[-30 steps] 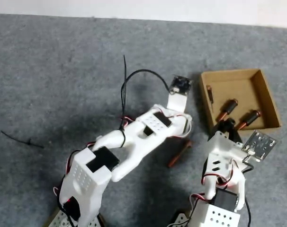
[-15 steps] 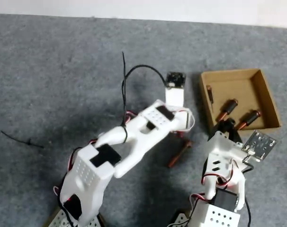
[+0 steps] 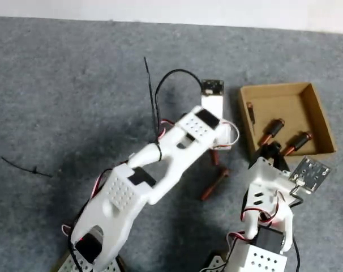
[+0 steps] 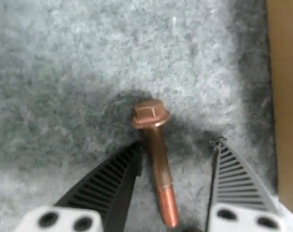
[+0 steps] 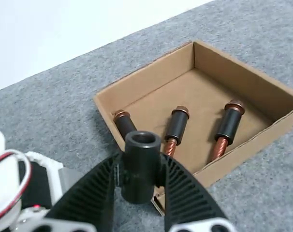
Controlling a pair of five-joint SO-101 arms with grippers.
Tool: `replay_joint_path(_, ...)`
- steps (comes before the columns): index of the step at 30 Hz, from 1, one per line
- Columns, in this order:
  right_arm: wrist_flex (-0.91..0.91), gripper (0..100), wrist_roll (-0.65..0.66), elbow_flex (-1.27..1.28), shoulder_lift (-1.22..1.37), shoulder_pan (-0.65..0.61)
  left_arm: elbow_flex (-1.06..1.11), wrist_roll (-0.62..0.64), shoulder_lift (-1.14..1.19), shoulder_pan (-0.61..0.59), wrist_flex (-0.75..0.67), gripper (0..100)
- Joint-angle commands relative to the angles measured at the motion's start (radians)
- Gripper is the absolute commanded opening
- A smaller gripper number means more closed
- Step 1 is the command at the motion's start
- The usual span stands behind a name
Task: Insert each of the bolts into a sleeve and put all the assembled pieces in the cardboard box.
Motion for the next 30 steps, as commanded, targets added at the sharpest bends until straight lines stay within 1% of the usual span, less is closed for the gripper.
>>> replay_joint_path(1,-0.001,0.5,0.011,0.073,-0.021,0.010,-0.091,0.017,0.061,-0.041,0.087,23)
replay_joint_path(6,-0.001,0.5,0.011,0.073,-0.021,0.010,-0.147,0.017,0.094,-0.042,0.126,23)
replay_joint_path(8,-0.001,0.5,0.011,0.073,-0.021,0.010,-0.148,0.017,0.096,-0.051,0.124,20)
replay_joint_path(12,-0.001,0.5,0.011,0.073,-0.021,0.010,-0.148,0.002,0.096,-0.058,0.117,7)
replay_joint_path(14,-0.001,0.5,0.011,0.073,-0.021,0.010,-0.148,-0.060,0.094,-0.056,0.117,0)
replay_joint_path(16,-0.001,0.5,0.011,0.073,-0.021,0.010,-0.150,-0.146,0.093,-0.051,0.109,1)
replay_joint_path(20,-0.001,0.5,0.011,0.074,-0.021,-0.002,-0.150,-0.173,0.091,-0.054,0.086,0)
replay_joint_path(26,-0.019,0.5,0.014,0.101,-0.021,-0.128,-0.160,-0.259,0.025,-0.067,0.094,0)
replay_joint_path(30,-0.071,0.5,0.014,0.108,-0.021,-0.231,-0.160,-0.259,-0.025,-0.108,0.095,0)
